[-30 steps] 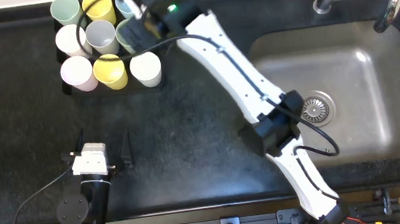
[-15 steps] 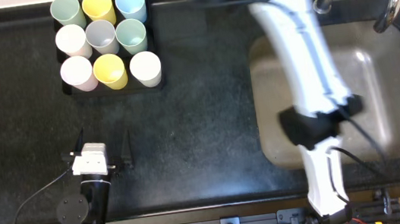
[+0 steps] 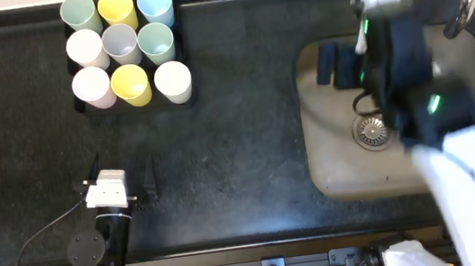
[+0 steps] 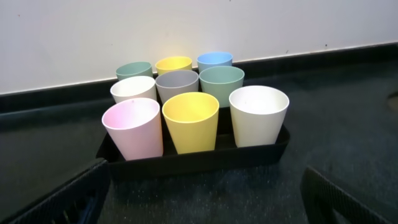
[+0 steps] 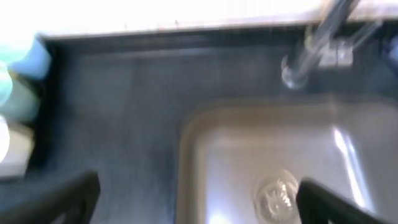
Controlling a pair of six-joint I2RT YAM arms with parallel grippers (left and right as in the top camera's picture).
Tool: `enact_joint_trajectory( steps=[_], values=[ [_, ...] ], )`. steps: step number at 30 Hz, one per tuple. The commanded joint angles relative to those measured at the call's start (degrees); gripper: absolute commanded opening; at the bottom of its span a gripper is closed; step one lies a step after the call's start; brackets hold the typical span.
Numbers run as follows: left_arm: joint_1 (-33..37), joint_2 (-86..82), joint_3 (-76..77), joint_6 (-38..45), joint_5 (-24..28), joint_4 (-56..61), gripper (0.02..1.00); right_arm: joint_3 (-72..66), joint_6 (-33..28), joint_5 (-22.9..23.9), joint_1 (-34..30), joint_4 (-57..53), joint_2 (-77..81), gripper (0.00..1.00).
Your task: Store Cups
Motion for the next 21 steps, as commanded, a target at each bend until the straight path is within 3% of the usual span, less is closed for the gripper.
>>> enact_joint_trajectory(
  steps=[1, 4, 6, 12, 18, 21],
  values=[
    [-0.2, -0.4, -0.1, 1.0, 0.1, -0.2, 0.998, -22.3, 0.8, 9.1, 0.9, 25.1, -15.6, 0.998],
    [-0.2, -0.5, -0.1, 1.1, 0.1, -0.2, 0.998, -35.3, -1.6, 12.5, 1.0, 45.5, -24.0, 0.998],
    [-0.2, -0.5, -0.1, 1.1, 0.1, -0.2, 0.998, -41.2, -4.1, 14.0, 0.9, 51.7, -27.8, 0.998],
    [-0.2, -0.4, -0.1, 1.0, 0.1, -0.2, 0.998, -51.6, -4.3, 14.8, 0.9, 56.5, -35.4, 0.998],
    [-0.2, -0.4, -0.1, 1.0, 0.1, -0.2, 0.998, -60.6, -4.3, 14.8, 0.9, 71.7, -37.0, 0.998],
    [-0.2, -0.5, -0.1, 1.0, 0.1, -0.2, 0.998, -62.8, -4.3, 14.6, 0.1, 71.6, -37.9, 0.998]
  ],
)
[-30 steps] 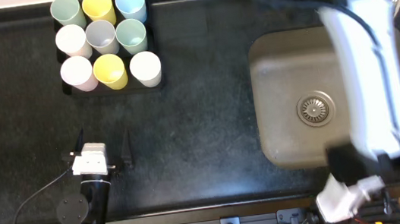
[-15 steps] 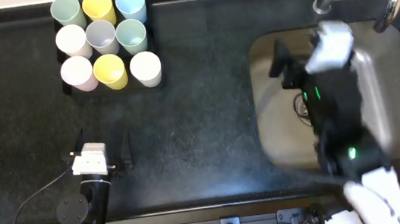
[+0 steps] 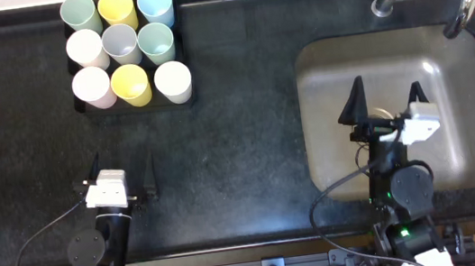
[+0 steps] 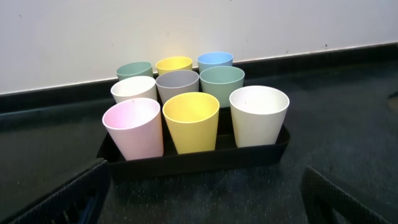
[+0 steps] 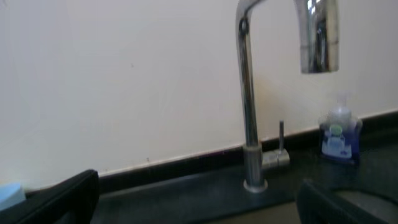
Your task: Store Cups
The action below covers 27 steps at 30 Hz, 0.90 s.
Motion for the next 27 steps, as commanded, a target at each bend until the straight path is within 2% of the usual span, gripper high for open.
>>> enact_joint_trajectory(
  steps=[1, 7, 16, 20, 24, 27],
  values=[
    [-0.2, -0.4, -0.1, 1.0, 0.1, -0.2, 0.998, -3.2, -0.3, 0.6, -1.2, -0.2, -1.9, 0.996],
    [-0.2, -0.4, -0.1, 1.1, 0.1, -0.2, 0.998, -7.2, -0.3, 0.6, -5.8, -4.3, -9.0, 0.998],
    [-0.2, -0.4, -0.1, 1.0, 0.1, -0.2, 0.998, -8.4, -0.3, 0.7, -8.1, -30.0, -22.0, 0.998],
    [-0.2, -0.4, -0.1, 1.0, 0.1, -0.2, 0.998, -8.4, -0.3, 0.7, -8.1, -29.7, -24.0, 0.996],
    [-0.2, -0.4, -0.1, 1.0, 0.1, -0.2, 0.998, -8.4, -0.3, 6.3, -8.3, -29.6, -26.5, 0.998],
    [-0.2, -0.5, -0.1, 1.0, 0.1, -0.2, 0.998, -8.4, -0.3, 6.7, -8.3, -29.6, -29.3, 0.998]
  ],
)
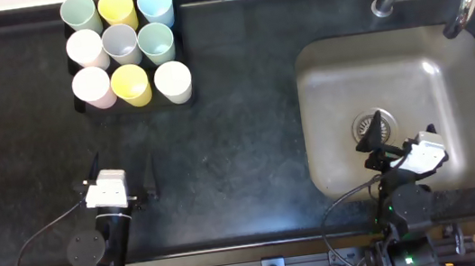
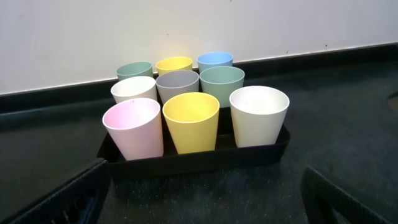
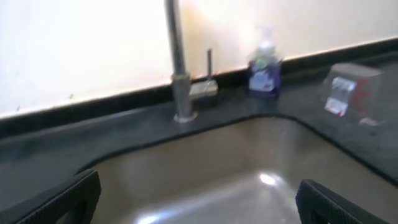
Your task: Store Cups
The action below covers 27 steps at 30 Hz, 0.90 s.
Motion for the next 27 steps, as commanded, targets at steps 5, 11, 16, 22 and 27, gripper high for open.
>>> enact_joint_trajectory(
  steps=[5, 11, 16, 22, 27],
  values=[
    [-0.2, -0.4, -0.1, 1.0, 0.1, -0.2, 0.998, 0.0, -0.1, 3.5, -0.4, 0.4, -5.0, 0.998],
    [-0.2, -0.5, -0.1, 1.0, 0.1, -0.2, 0.998, 0.0, -0.1, 3.5, -0.4, 0.3, -5.0, 0.998],
    [-0.2, -0.4, -0.1, 1.0, 0.1, -0.2, 0.998, 0.0, -0.2, 3.6, -0.4, 0.3, -5.0, 0.998],
    [-0.2, -0.4, -0.1, 1.0, 0.1, -0.2, 0.998, 0.0, 1.8, 1.5, -0.4, 0.3, -5.0, 0.998],
    [-0.2, -0.4, -0.1, 1.0, 0.1, -0.2, 0.998, 0.0, 11.6, -9.9, -0.4, 0.1, -5.0, 0.998]
  ],
)
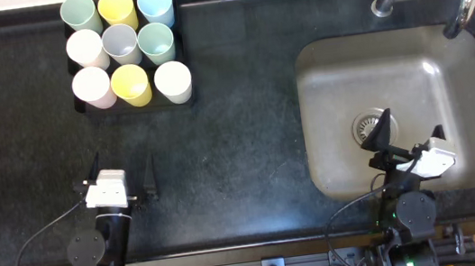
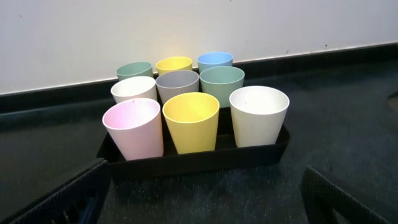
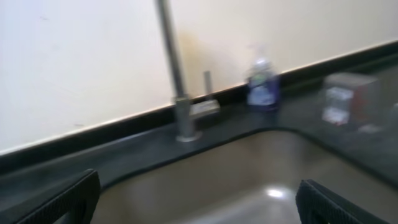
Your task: Store Cups
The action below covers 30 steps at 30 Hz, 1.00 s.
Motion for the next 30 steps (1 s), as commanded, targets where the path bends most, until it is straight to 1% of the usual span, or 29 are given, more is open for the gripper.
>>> enact_joint_trajectory(
  steps=[1, 4, 5, 7, 11, 30],
  values=[
    [-0.2, -0.4, -0.1, 1.0, 0.1, -0.2, 0.998, 0.0, 9.1, -11.9, -0.4, -0.1, -0.7, 0.998],
    [-0.2, -0.4, -0.1, 1.1, 0.1, -0.2, 0.998, 0.0, 9.9, -20.5, -0.4, -1.0, -0.7, 0.996],
    [-0.2, -0.4, -0.1, 1.1, 0.1, -0.2, 0.998, 0.0, 9.9, -24.7, -0.4, -1.3, -0.7, 0.996],
    [-0.2, -0.4, -0.1, 1.0, 0.1, -0.2, 0.998, 0.0, 9.9, -29.5, -0.4, -1.6, -0.7, 0.998],
    [-0.2, -0.4, -0.1, 1.0, 0.1, -0.2, 0.998, 0.0, 9.9, -28.9, -0.4, -1.5, -0.7, 0.998],
    [-0.2, -0.4, -0.1, 1.0, 0.1, -0.2, 0.998, 0.0, 9.9, -29.0, -0.4, -1.5, -0.6, 0.998]
  ],
)
